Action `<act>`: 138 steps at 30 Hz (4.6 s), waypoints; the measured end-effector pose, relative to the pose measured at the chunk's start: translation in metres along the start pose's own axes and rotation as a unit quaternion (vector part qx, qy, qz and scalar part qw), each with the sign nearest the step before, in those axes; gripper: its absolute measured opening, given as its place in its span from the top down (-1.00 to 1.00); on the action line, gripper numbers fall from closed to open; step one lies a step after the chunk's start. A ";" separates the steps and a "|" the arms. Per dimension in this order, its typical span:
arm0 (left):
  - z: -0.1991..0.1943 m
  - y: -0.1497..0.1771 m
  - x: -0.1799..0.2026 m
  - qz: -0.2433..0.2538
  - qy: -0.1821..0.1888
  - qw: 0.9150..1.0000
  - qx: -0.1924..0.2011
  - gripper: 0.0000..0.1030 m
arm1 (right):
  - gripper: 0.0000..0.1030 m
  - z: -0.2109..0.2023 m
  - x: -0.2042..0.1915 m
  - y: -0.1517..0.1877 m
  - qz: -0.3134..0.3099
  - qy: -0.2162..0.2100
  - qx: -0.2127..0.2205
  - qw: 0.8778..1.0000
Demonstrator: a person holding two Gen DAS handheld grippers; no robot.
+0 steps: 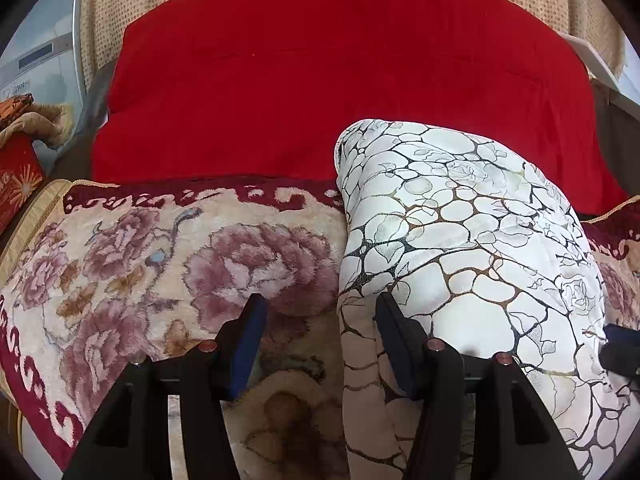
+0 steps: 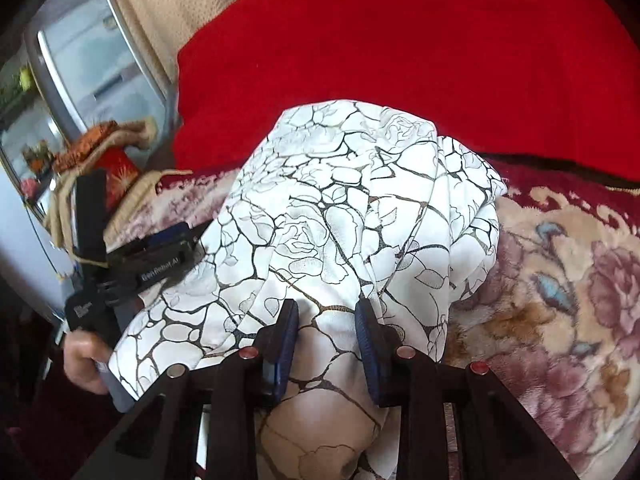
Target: Fold large clothes
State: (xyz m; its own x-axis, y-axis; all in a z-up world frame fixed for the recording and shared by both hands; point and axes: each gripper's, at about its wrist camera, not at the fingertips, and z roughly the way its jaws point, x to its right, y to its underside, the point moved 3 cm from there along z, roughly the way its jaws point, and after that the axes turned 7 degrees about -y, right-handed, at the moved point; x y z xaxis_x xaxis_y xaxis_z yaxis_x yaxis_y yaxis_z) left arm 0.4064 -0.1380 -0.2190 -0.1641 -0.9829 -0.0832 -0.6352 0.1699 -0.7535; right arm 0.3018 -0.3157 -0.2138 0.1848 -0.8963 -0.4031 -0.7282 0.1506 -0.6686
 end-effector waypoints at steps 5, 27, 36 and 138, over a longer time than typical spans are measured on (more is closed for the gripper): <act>-0.001 0.000 -0.001 0.001 0.000 1.000 -0.004 -0.13 | 0.34 -0.009 -0.006 -0.002 -0.013 0.007 -0.003 1.000; 0.028 0.010 -0.015 -0.108 0.282 0.933 -0.194 -0.61 | -0.70 0.017 0.093 -0.013 0.249 -0.106 0.001 0.963; 0.018 0.015 0.004 -0.099 0.299 0.934 -0.170 -0.61 | -0.71 0.050 0.089 -0.005 0.284 -0.199 0.010 0.938; -0.411 0.067 -0.036 -0.009 -0.101 0.971 0.215 -1.00 | -0.63 -0.272 -0.193 0.105 0.014 0.117 0.217 0.969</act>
State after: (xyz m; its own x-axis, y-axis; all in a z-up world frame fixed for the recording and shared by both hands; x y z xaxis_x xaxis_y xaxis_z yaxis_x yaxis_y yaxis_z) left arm 0.0597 -0.0625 0.0010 0.0229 -0.9868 -0.1605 -0.2548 0.1495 -0.9554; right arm 0.0099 -0.2399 -0.0365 -0.0228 -0.9514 -0.3071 -0.3748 0.2929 -0.8796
